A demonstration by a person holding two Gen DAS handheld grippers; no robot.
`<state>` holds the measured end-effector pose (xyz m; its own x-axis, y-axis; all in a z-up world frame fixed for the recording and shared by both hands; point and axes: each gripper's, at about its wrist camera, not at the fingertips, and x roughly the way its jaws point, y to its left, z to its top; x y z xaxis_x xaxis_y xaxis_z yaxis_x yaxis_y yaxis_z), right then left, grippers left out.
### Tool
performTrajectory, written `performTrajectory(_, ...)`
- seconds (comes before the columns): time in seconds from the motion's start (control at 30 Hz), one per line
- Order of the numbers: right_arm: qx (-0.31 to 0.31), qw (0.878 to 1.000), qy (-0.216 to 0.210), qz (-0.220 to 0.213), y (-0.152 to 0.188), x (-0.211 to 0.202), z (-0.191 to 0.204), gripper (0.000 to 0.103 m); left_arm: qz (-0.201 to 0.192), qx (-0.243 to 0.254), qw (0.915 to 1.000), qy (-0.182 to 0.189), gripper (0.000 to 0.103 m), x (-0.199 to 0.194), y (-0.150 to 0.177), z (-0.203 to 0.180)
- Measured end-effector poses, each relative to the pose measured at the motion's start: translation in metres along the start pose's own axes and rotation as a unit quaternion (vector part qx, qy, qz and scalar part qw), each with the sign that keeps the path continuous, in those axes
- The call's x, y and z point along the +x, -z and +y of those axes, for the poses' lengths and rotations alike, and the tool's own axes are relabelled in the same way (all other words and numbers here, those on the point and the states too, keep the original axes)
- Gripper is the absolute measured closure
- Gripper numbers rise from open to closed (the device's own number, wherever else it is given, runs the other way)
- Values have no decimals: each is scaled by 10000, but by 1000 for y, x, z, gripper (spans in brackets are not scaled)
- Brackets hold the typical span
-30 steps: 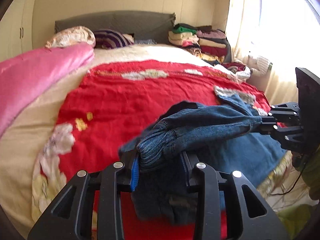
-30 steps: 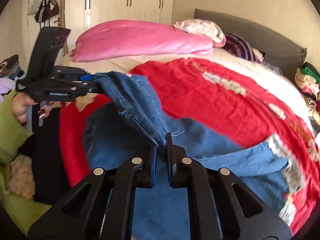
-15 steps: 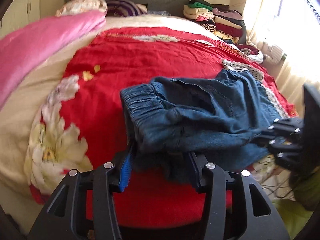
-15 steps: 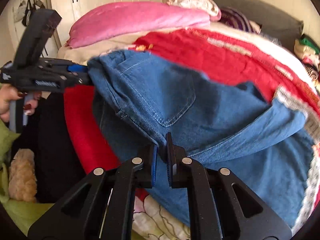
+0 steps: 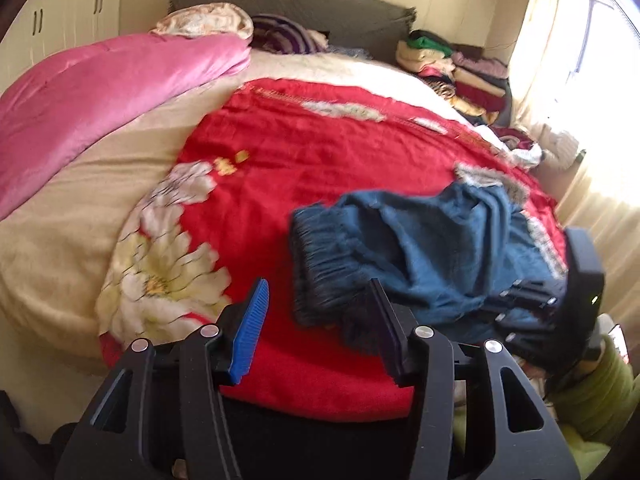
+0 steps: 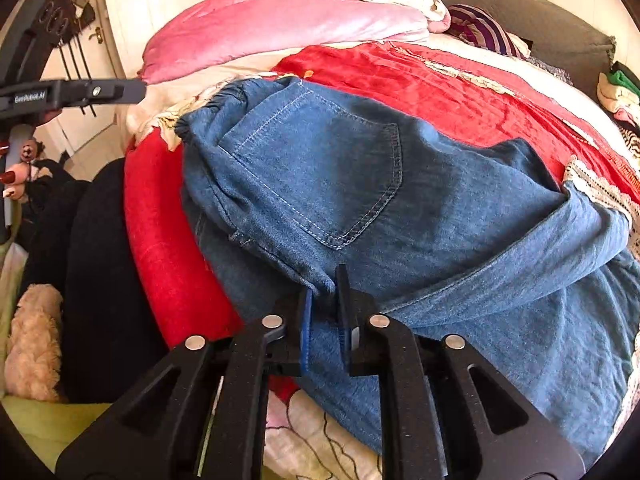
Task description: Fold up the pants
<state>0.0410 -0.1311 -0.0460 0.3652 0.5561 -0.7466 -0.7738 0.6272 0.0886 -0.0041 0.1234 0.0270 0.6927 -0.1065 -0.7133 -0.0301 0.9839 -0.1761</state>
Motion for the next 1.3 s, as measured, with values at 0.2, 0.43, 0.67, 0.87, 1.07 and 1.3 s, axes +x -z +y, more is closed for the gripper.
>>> performTrajectory(0.2, 323, 9982, -471, -160, 6, -26, -16, 88, 146, 274, 9992, 267, 55, 20, -10, -33)
performTrajectory(0.43, 481, 9954, -537, -626, 7, -68, -28, 72, 613, 339, 9975, -33, 55, 66, 10, -33)
performTrajectory(0.67, 634, 9968, -490, 8, -6, -10, -27, 67, 613, 211, 9977, -177, 50, 74, 17, -19)
performTrajectory(0.87, 819, 9946, -635, 72, 2, -6, -31, 60, 248, 183, 9990, -320, 50, 54, 15, -26)
performTrajectory(1.07, 1075, 9912, -425, -650, 6, -62, -54, 47, -405, 439, 9965, -580, 42, 4, -1, -45)
performTrajectory(1.3, 1420, 9838, 171, -1076, 11, -104, -90, 30, -345, 570, 9977, -76, 29, 10, -18, -78)
